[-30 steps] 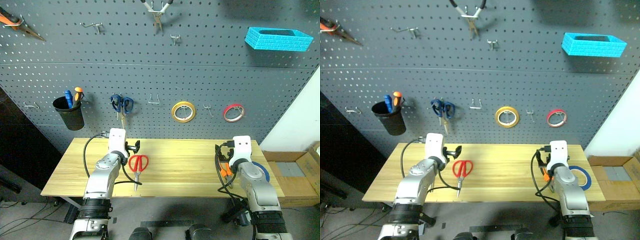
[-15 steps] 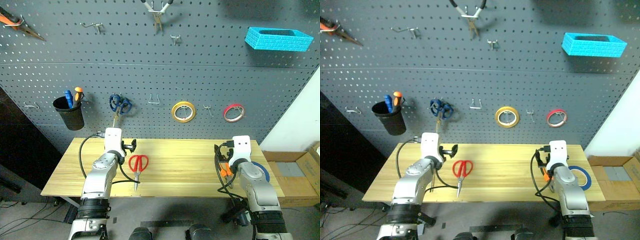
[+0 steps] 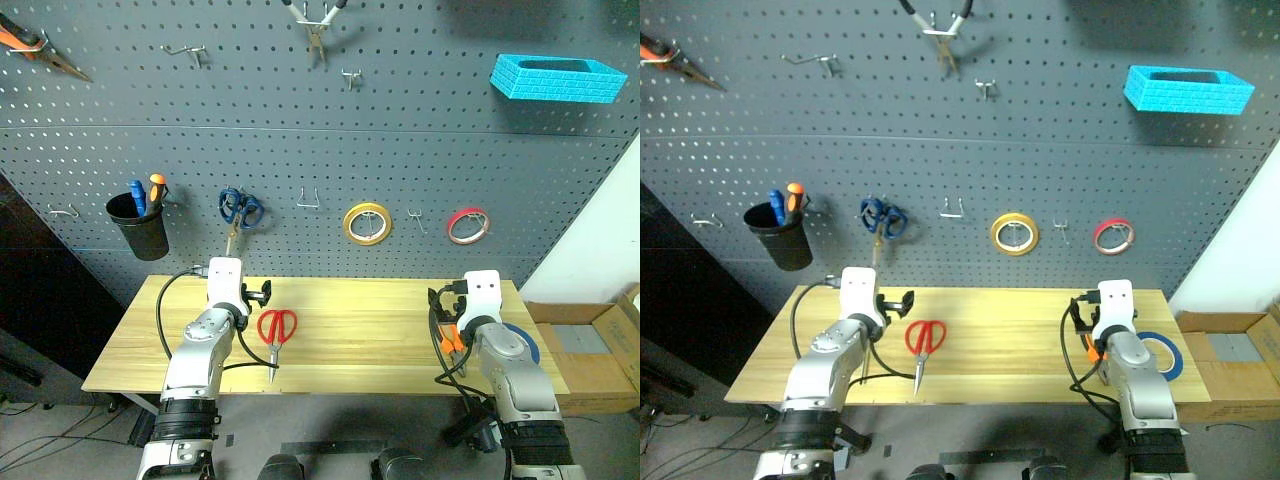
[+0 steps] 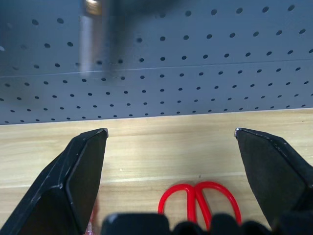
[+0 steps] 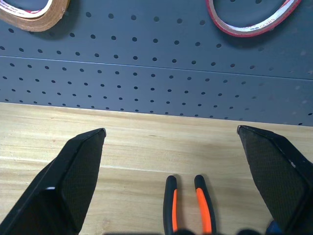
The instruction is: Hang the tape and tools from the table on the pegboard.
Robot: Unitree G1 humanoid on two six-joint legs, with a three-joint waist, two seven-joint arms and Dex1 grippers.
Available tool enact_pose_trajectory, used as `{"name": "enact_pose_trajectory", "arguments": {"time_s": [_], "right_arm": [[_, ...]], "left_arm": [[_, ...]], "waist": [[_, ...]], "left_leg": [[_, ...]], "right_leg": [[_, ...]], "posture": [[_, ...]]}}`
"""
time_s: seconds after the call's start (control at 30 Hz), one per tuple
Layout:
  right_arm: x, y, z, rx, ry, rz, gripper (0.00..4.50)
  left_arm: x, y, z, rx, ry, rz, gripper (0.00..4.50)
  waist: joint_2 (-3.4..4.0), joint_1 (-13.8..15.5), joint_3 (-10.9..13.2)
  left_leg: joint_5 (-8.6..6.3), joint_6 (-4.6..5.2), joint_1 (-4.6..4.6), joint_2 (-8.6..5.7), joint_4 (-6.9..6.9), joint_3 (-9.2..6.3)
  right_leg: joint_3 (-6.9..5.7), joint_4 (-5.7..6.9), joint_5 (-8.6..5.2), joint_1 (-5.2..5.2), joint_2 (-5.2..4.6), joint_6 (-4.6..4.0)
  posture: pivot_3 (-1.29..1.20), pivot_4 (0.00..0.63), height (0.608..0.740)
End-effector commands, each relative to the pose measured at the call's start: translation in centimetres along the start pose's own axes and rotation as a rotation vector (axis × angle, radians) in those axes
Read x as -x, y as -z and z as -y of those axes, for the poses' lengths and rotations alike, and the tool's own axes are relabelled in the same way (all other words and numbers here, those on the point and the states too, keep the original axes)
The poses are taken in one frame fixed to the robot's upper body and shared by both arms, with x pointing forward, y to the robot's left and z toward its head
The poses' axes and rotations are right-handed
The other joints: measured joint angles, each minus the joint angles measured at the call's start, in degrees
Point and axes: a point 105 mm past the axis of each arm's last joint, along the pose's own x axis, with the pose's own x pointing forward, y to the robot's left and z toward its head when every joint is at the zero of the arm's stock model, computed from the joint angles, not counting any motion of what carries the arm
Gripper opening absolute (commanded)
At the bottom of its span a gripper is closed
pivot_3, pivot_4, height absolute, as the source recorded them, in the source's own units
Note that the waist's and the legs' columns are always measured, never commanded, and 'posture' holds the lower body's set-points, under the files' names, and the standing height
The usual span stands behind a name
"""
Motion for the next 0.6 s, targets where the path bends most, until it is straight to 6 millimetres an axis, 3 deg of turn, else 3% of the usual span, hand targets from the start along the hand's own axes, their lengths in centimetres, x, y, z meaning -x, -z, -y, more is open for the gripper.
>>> {"name": "enact_pose_trajectory", "arguments": {"time_s": [0.03,0.2,0.47,0.6], "right_arm": [[0.3,-1.3,0.2,0.027,0.003,0.054,4.5],[0.8,-0.6,0.8,0.038,0.009,0.026,4.5],[2.0,0.8,4.0,0.009,0.032,-0.082,4.5],[2.4,1.4,5.7,-0.027,0.044,-0.137,4.5]], "left_arm": [[0.4,-2.0,0.3,-0.012,0.006,0.074,4.48],[0.7,-1.7,1.0,-0.047,0.035,0.073,4.48],[2.4,-2.8,11.9,-0.226,0.553,0.155,4.48],[4.0,-2.6,16.2,-0.292,0.787,0.169,4.48]], "waist": [[0.0,0.01,0.0],[0.0,-0.02,0.02],[-0.13,-0.09,0.89],[0.04,-1.09,2.49]], "left_leg": [[0.0,0.0,0.0,0.0,0.0,0.0],[0.0,0.0,0.0,0.0,0.0,0.0],[0.0,-0.01,0.03,-0.03,0.0,0.03],[0.0,0.0,0.09,-0.03,-0.01,0.03]], "right_leg": [[0.0,0.0,0.0,0.0,0.0,0.0],[0.0,-0.01,-0.01,0.0,0.0,-0.01],[0.04,-0.05,-0.25,0.05,-0.04,-0.34],[0.05,-0.03,-0.29,0.07,-0.04,-0.4]], "posture": [[0.13,0.0,0.74],[0.12,0.016,0.74],[0.07,0.084,0.74],[0.04,0.125,0.74]]}}
